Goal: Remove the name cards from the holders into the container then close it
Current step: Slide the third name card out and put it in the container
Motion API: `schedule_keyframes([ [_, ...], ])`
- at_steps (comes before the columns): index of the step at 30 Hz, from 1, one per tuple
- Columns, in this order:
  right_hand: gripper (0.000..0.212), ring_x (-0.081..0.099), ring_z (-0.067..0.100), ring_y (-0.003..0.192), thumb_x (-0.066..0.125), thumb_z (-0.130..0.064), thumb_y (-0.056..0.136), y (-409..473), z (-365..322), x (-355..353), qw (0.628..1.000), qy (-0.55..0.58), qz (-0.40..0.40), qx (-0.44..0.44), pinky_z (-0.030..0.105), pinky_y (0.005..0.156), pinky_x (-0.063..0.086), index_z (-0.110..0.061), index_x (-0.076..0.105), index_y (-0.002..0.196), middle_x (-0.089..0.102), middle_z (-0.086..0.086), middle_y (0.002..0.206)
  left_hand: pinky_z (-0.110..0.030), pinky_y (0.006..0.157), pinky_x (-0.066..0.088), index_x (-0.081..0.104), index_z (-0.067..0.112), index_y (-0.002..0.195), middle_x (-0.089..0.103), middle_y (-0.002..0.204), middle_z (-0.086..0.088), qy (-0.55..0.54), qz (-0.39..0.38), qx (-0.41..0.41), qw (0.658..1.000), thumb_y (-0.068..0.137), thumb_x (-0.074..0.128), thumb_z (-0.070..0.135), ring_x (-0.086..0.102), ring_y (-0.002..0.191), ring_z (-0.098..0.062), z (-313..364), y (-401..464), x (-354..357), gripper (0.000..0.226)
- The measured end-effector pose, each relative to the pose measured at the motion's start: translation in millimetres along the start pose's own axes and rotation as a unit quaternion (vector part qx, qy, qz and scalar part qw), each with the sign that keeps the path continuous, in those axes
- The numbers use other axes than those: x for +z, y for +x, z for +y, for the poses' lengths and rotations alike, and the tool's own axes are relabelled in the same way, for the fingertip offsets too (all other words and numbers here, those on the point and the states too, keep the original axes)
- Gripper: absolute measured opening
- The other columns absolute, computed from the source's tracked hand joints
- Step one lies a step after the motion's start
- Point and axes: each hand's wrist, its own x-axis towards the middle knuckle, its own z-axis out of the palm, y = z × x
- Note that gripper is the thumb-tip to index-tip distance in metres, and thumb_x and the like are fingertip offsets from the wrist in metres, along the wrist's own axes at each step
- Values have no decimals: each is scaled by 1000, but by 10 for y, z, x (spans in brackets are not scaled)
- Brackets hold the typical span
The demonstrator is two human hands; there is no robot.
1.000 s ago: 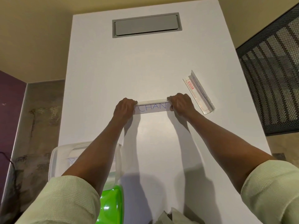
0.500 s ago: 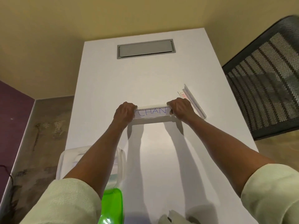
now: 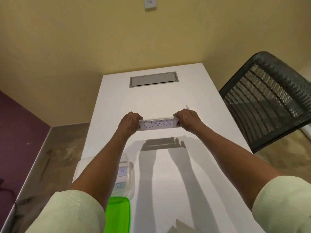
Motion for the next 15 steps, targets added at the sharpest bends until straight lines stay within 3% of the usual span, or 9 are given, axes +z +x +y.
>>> schedule_keyframes([
  [4, 30, 61, 28, 106, 63, -22, 85, -151, -42, -125, 1000, -8, -6, -4, 31, 77, 43, -15, 62, 115, 64, 10, 111, -34, 81, 48, 68, 14, 116, 66, 107, -18, 11, 0, 0, 1000, 83, 59, 0, 58, 102, -36, 57, -180, -124, 37],
  [7, 23, 62, 31, 99, 65, -21, 81, -273, -121, -227, 1000, -18, -7, -6, 31, 69, 40, -13, 63, 102, 65, 13, 103, -38, 87, 52, 68, 16, 121, 66, 111, -17, 14, -2, 1, 1000, 83, 62, 1, 59, 105, -36, 72, -310, -191, 42],
  [10, 20, 62, 34, 95, 66, -19, 79, -373, -198, -318, 1000, -22, -9, -14, 30, 65, 33, -12, 63, 97, 64, 15, 99, -41, 84, 54, 71, 10, 109, 68, 107, -18, 16, 3, -3, 1000, 78, 66, 0, 62, 99, -37, 85, -439, -258, 33],
  [15, 14, 62, 34, 89, 66, -18, 76, -510, -375, -438, 999, -37, -13, -27, 30, 63, 37, -11, 63, 88, 63, 14, 91, -36, 82, 54, 71, 13, 114, 68, 110, -16, 7, 7, -14, 1000, 78, 69, 1, 63, 99, -36, 26, -658, -325, 38],
])
